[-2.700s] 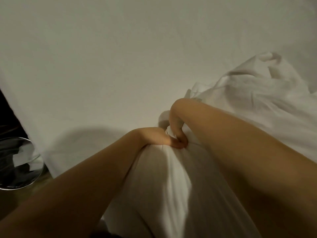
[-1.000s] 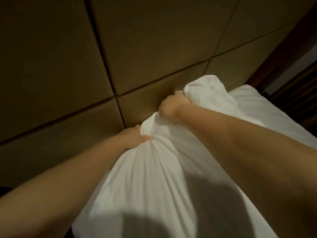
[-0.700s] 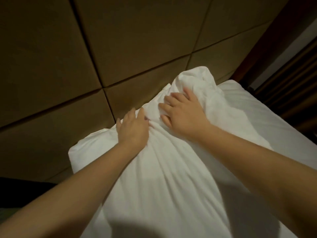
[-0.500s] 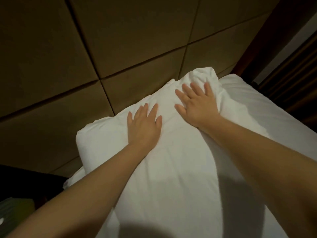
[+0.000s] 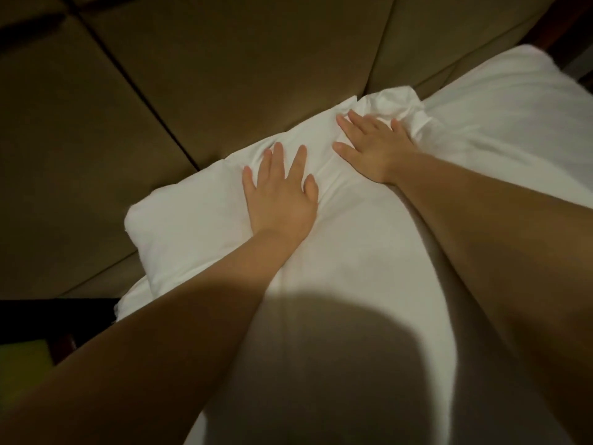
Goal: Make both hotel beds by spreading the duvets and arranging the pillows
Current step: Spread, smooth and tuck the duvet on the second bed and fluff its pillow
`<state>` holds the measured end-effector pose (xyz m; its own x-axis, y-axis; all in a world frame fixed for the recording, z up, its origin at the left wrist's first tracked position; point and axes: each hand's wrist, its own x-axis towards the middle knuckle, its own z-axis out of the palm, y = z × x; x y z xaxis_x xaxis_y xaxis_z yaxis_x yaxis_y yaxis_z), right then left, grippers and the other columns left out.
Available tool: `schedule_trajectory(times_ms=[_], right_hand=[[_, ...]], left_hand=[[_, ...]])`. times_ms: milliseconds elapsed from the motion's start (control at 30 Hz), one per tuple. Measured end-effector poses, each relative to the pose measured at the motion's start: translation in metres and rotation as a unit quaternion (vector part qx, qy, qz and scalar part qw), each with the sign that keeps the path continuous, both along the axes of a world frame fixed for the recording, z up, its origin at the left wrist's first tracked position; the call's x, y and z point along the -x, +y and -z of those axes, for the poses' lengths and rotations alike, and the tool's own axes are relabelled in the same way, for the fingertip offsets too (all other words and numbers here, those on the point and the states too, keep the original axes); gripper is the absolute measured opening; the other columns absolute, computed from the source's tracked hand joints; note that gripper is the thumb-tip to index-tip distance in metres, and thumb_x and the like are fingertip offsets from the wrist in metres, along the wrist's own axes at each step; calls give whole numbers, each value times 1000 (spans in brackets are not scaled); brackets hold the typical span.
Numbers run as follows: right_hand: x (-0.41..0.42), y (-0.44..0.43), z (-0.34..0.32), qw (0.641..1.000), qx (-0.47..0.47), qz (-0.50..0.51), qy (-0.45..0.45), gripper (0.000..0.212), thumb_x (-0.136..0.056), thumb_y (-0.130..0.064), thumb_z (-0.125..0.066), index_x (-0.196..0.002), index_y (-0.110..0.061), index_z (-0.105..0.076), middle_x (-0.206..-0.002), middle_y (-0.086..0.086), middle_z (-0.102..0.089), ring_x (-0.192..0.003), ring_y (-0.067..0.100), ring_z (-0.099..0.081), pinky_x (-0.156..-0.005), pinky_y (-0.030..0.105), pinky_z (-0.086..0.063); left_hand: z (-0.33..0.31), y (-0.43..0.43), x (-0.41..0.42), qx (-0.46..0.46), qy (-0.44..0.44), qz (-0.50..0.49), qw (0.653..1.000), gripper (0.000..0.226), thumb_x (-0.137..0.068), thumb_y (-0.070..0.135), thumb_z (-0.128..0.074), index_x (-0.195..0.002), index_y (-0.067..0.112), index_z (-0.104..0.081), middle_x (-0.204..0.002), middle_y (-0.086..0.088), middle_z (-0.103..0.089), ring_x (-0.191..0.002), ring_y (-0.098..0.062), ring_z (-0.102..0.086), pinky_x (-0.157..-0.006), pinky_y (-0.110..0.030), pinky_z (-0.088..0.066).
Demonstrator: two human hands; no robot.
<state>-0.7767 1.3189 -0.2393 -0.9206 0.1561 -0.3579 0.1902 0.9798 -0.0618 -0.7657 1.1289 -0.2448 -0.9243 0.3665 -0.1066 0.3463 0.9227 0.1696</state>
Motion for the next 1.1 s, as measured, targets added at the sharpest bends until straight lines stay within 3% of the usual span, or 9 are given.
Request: schedule_trajectory(times_ms=[167,333,433,533,667,833,1100], right_hand=[[-27,-19,-26,999,-26,0,22,61,-98,-56,-9,-153,-30,1,-161,-6,2,-148,21,2,-118,47,4],[-108,-40,-89,999,-20,-39,28,57,-101,-50,-14,-153,-29,-6,-161,-4,-2,-148,22,0,-118,45,2],[-169,-41,-130,997,-70,-31,29,56,-101,-51,-14,-153,-31,-10,-161,-5,-7,-148,21,-2,-117,43,2],[-242,-50,-168,996,-87,2,29,57,-100,-54,-16,-152,-33,-10,-161,-7,-7,-148,18,-1,-117,45,5],[-362,-61,-204,992,-91,85,20,59,-98,-58,-17,-152,-37,-7,-161,-8,-6,-148,18,0,-116,50,7],[-497,-78,-242,975,-97,195,39,60,-97,-61,-19,-151,-39,-4,-161,-8,-4,-148,20,1,-116,52,7],[-593,-108,-263,963,-92,227,108,60,-98,-60,-19,-151,-39,-2,-161,-8,-3,-148,19,0,-116,51,5]], left_hand=[[-6,-8,-8,33,-22,26,999,52,-100,43,-16,-151,34,-7,-160,-2,-6,-147,-19,-2,-116,-48,0],[-48,-14,-36,62,-71,15,995,55,-100,48,-10,-151,32,0,-160,-2,-1,-147,-23,-2,-116,-50,-2],[-87,-19,-86,20,-96,46,994,55,-100,50,-9,-151,32,-2,-160,-3,-4,-146,-26,-7,-116,-51,-3],[-124,-35,-154,-28,-89,87,992,53,-100,48,-12,-151,34,-7,-159,-3,-10,-145,-26,-14,-115,-52,-6],[-166,-55,-245,-17,-85,175,981,56,-98,54,-17,-150,36,-6,-160,-3,-5,-145,-28,-12,-114,-55,-10],[-216,-72,-336,-8,-37,213,976,58,-98,56,-19,-151,36,-2,-160,-4,0,-146,-27,-5,-114,-55,-7],[-249,-77,-437,-9,11,271,962,59,-99,55,-22,-150,37,1,-160,-4,2,-147,-27,-2,-114,-55,-7]])
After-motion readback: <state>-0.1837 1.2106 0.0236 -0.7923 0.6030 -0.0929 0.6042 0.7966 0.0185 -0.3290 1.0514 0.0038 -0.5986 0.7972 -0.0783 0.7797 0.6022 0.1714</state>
